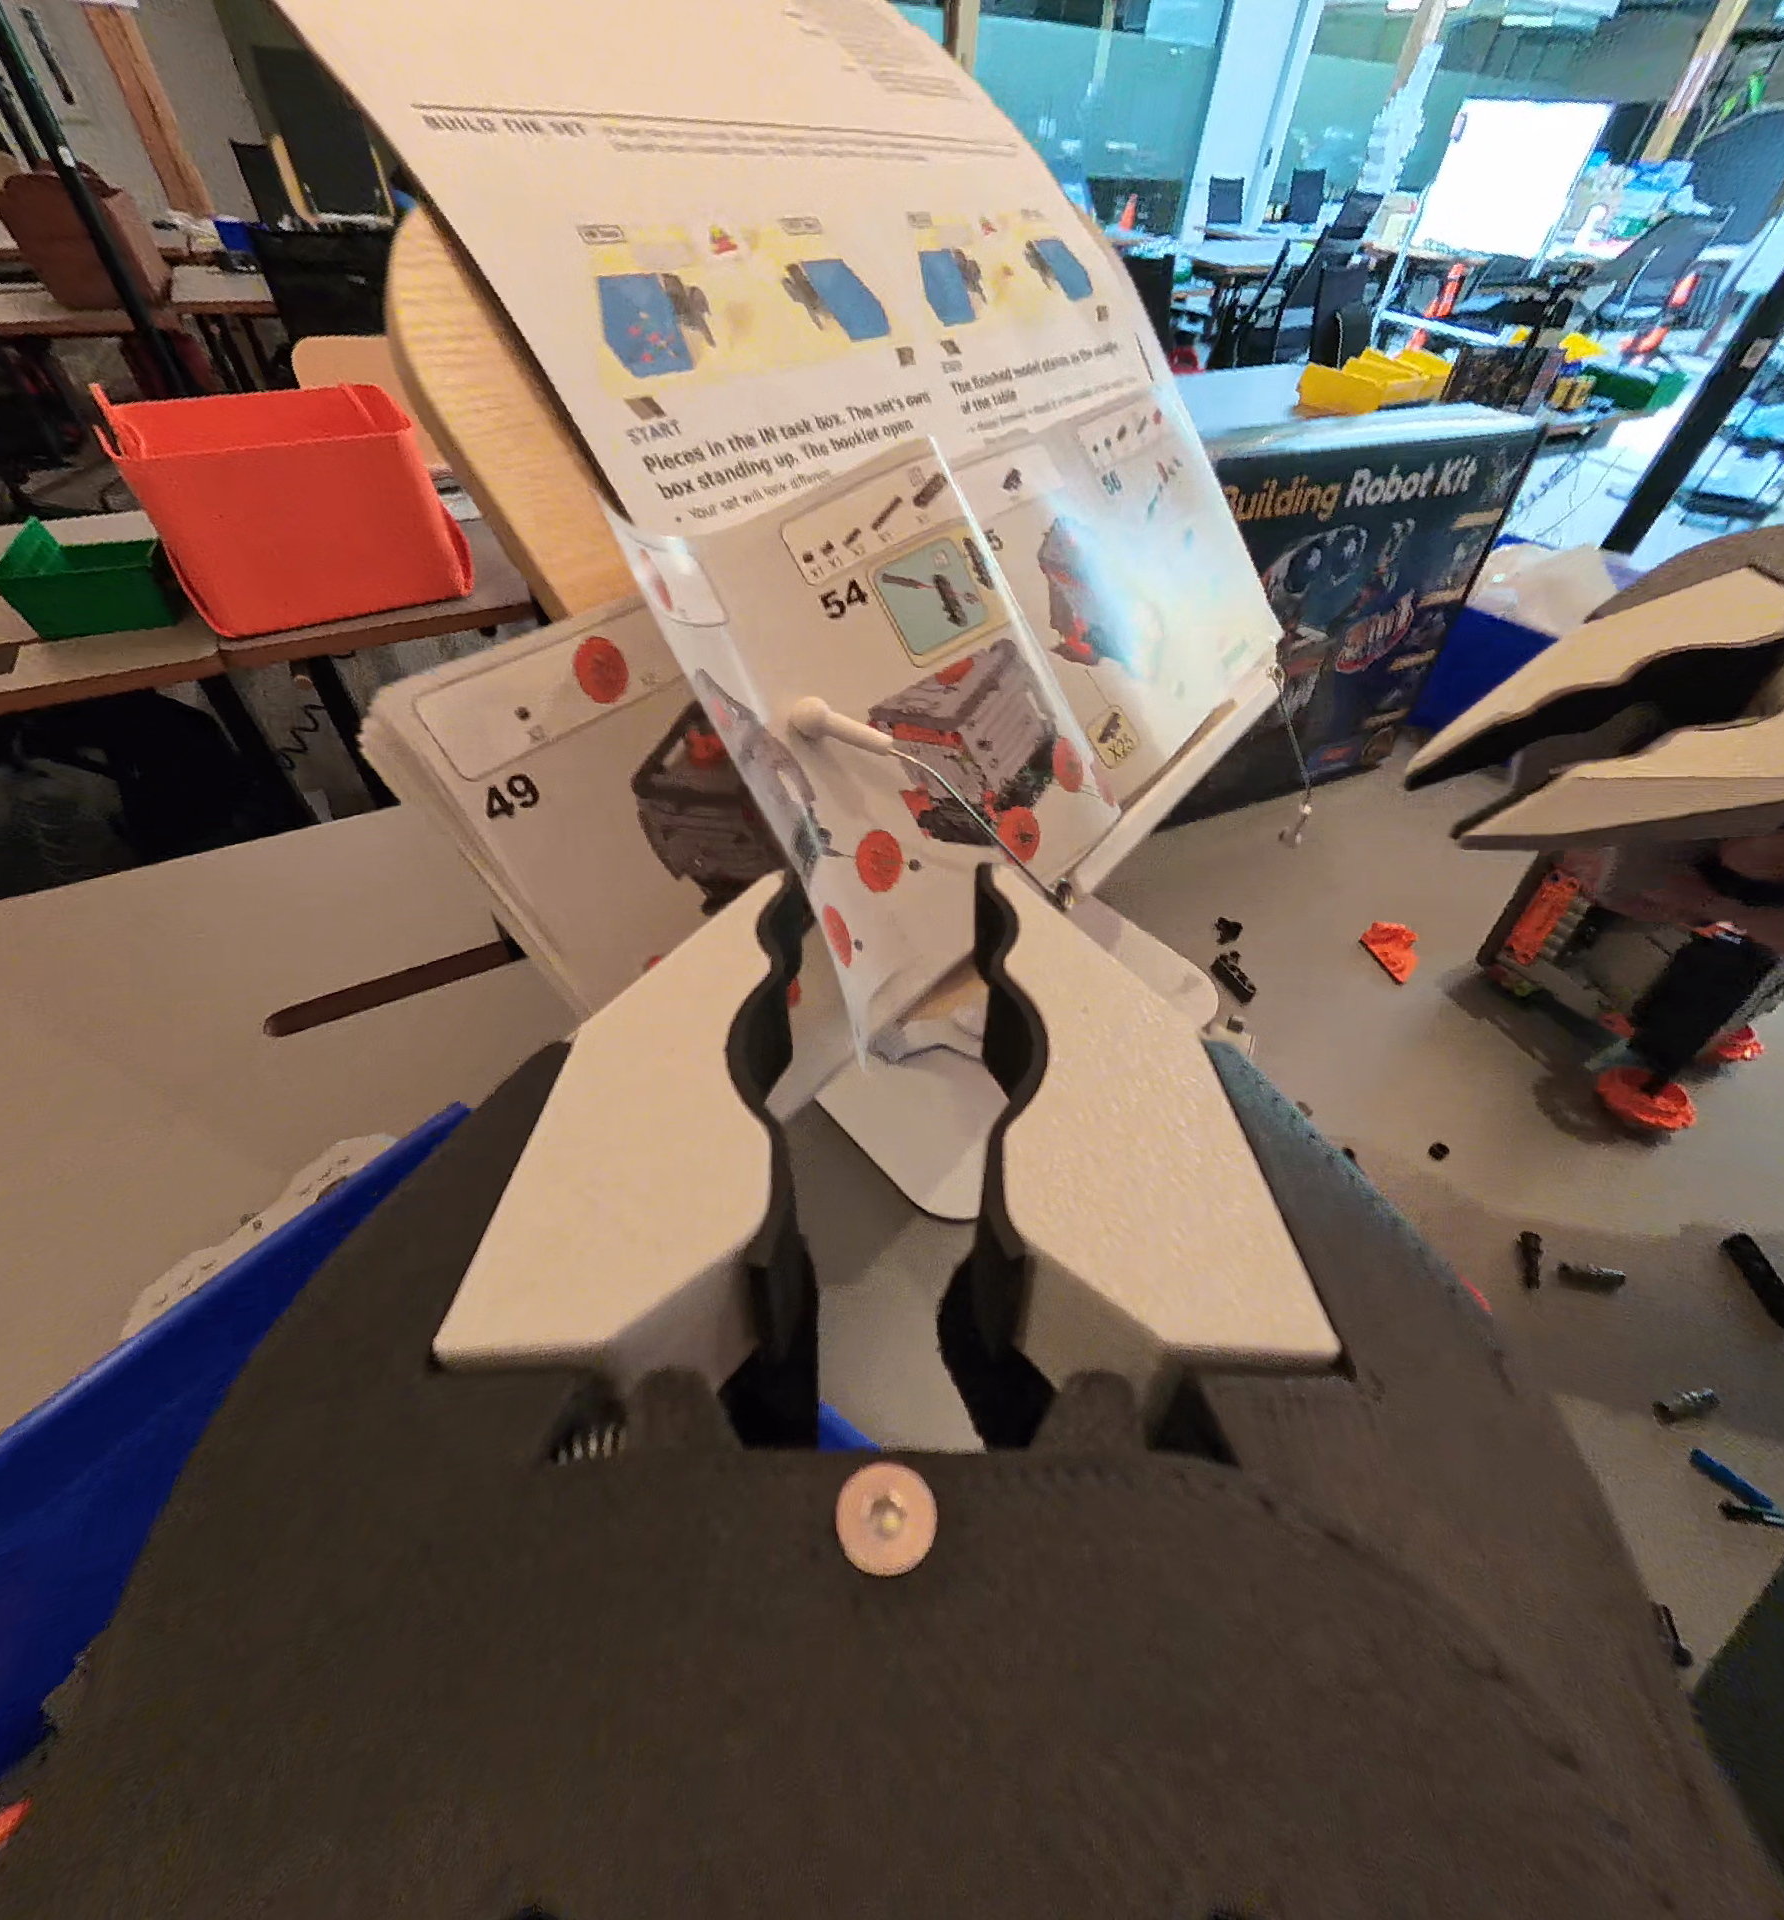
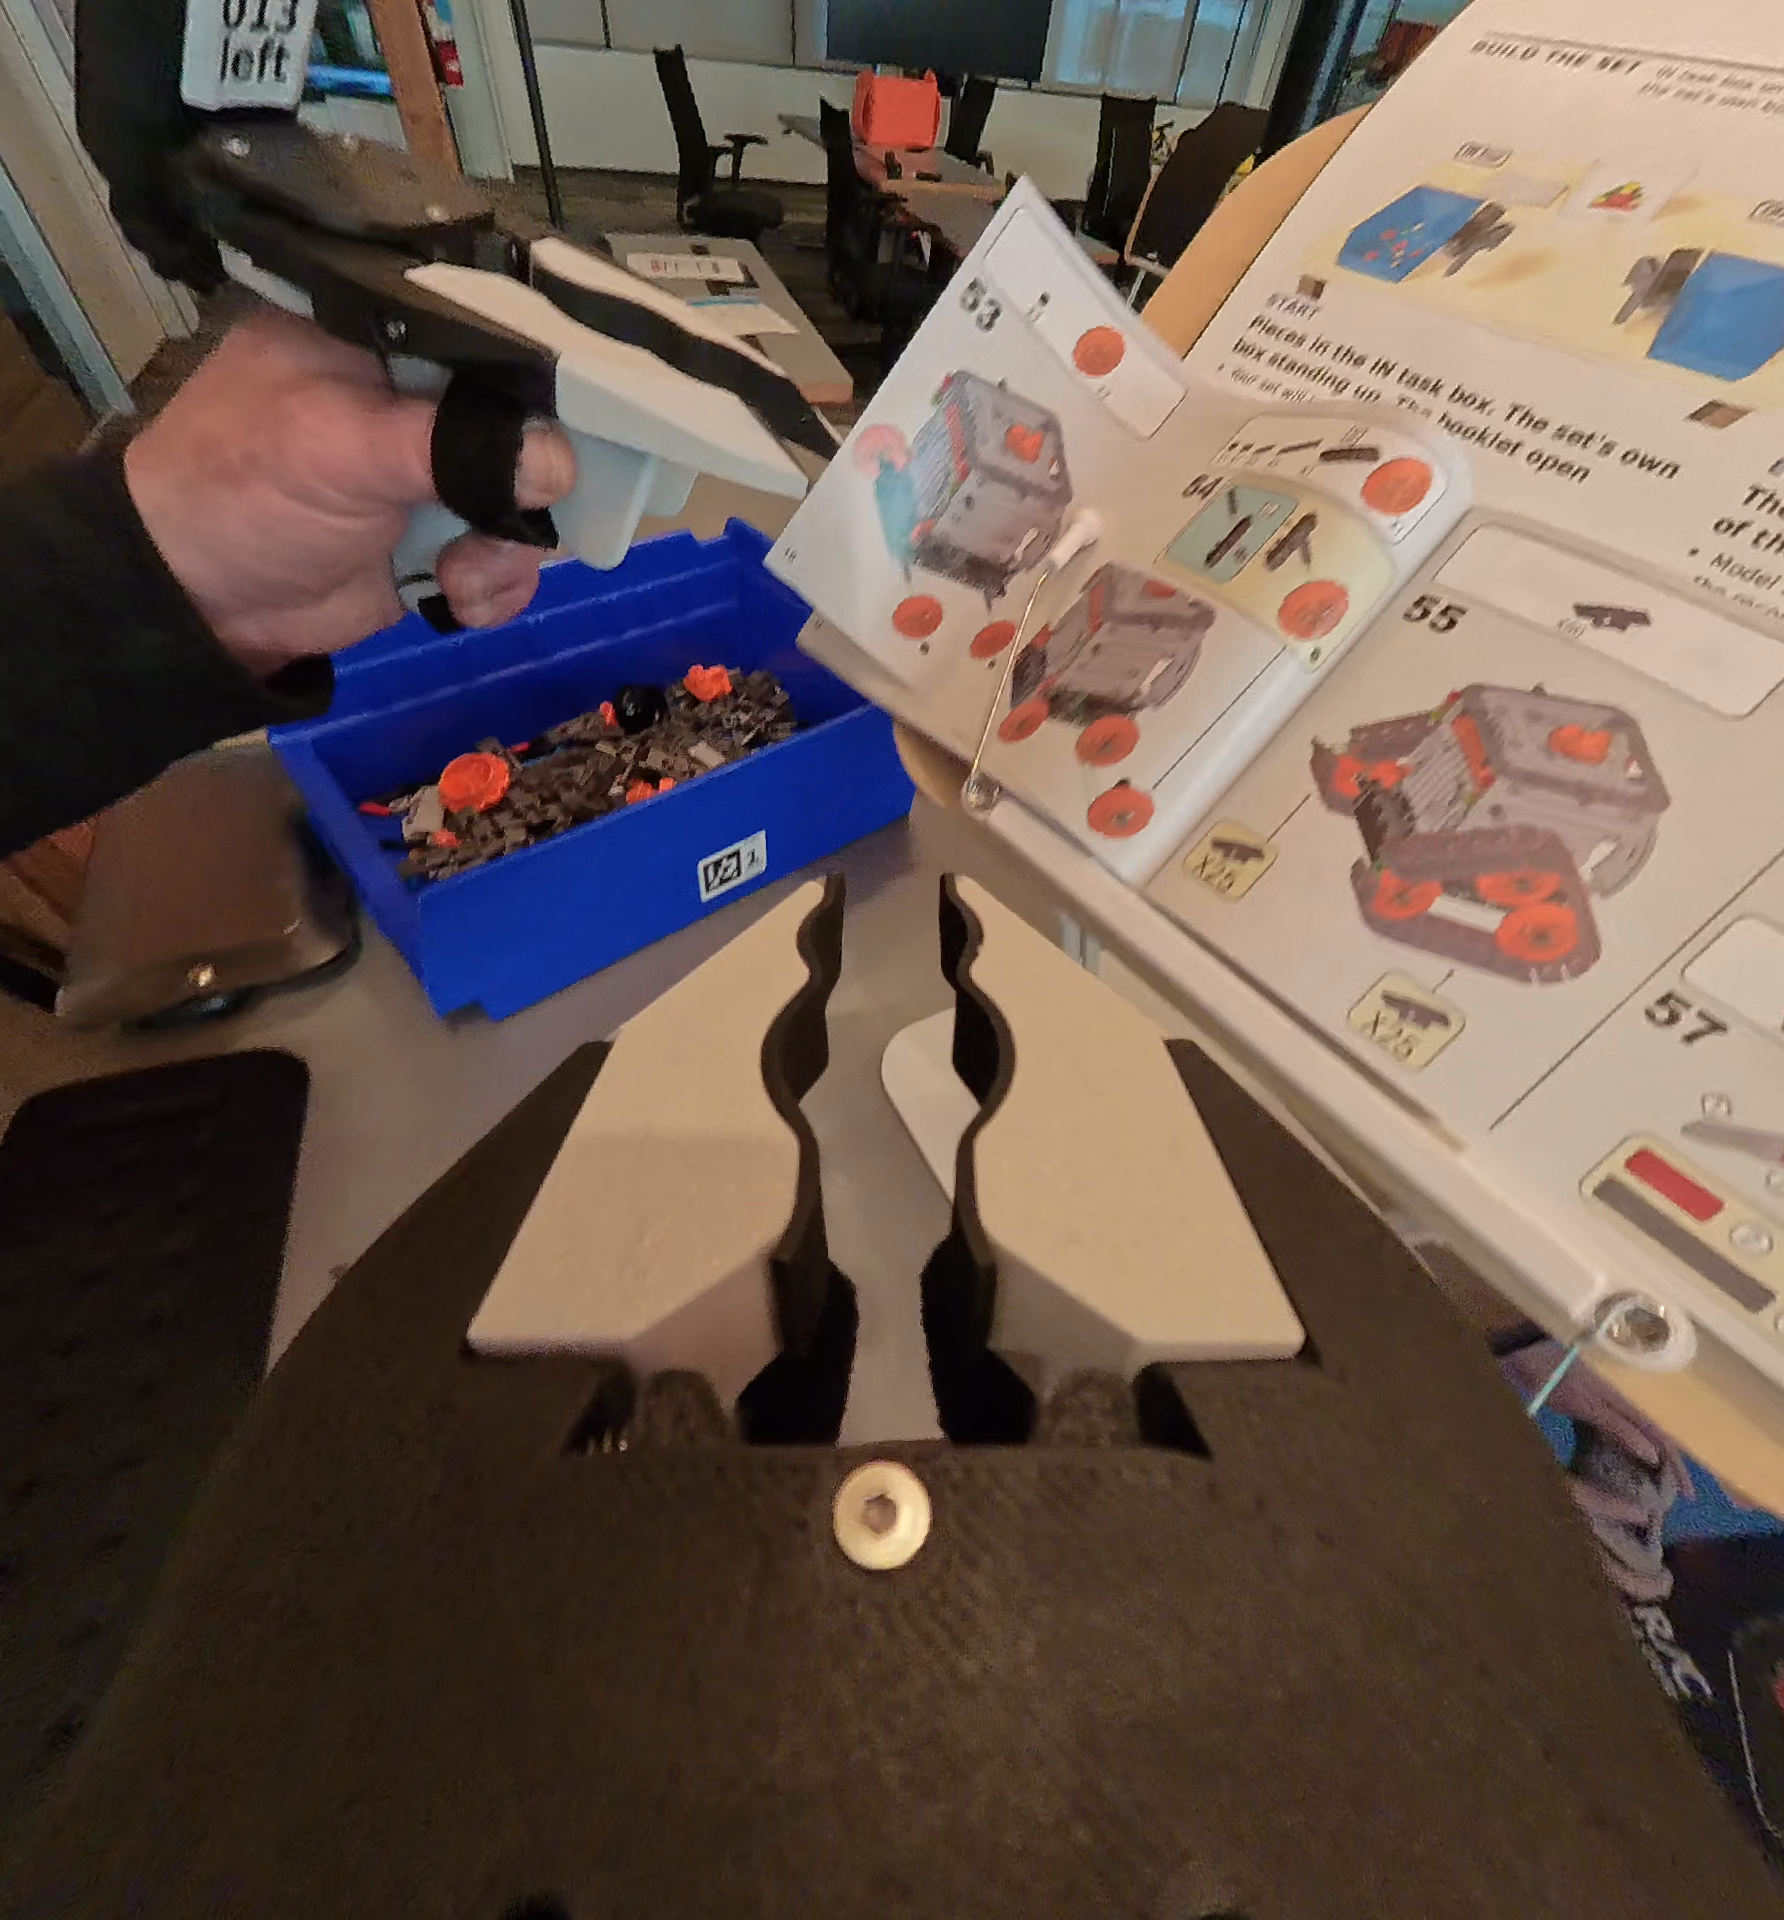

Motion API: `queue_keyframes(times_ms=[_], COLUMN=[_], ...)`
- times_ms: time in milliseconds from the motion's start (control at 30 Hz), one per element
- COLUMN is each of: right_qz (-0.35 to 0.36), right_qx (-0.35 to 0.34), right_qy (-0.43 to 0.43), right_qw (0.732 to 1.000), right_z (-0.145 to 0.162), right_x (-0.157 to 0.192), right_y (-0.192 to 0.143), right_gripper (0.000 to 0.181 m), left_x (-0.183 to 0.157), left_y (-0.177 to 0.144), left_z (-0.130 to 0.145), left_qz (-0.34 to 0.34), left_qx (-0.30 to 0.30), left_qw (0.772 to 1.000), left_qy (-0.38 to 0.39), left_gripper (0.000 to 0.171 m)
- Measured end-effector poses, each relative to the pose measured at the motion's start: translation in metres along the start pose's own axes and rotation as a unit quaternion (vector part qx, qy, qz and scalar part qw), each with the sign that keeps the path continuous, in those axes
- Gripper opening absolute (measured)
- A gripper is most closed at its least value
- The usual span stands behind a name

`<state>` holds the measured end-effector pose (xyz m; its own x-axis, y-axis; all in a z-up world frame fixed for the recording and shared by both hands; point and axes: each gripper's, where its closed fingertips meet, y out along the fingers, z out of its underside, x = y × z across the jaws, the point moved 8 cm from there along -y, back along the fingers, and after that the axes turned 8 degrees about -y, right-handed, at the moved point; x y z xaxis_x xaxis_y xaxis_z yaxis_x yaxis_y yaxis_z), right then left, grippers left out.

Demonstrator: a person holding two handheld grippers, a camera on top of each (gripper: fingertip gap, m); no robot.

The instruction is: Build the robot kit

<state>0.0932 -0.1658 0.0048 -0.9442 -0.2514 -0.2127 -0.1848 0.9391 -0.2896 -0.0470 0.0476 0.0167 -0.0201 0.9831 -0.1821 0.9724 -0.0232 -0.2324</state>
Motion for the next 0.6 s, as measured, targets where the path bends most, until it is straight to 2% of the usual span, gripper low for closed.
queue_keyframes(times_ms=[367,600], right_qz=[-0.044,-0.030], right_qx=[0.039,0.053], right_qy=[0.016,0.036], right_qw=[0.998,0.997], right_z=[0.041,0.063], right_x=[0.047,0.059], right_y=[-0.039,-0.061], right_gripper=[0.019,0.020], left_x=[-0.032,-0.057], left_y=[-0.016,-0.013], left_z=[0.036,0.071], left_qz=[0.031,0.058], left_qx=[0.056,0.124], left_qw=[0.998,0.990], left_qy=[0.001,0.029], left_gripper=[0.031,0.029])
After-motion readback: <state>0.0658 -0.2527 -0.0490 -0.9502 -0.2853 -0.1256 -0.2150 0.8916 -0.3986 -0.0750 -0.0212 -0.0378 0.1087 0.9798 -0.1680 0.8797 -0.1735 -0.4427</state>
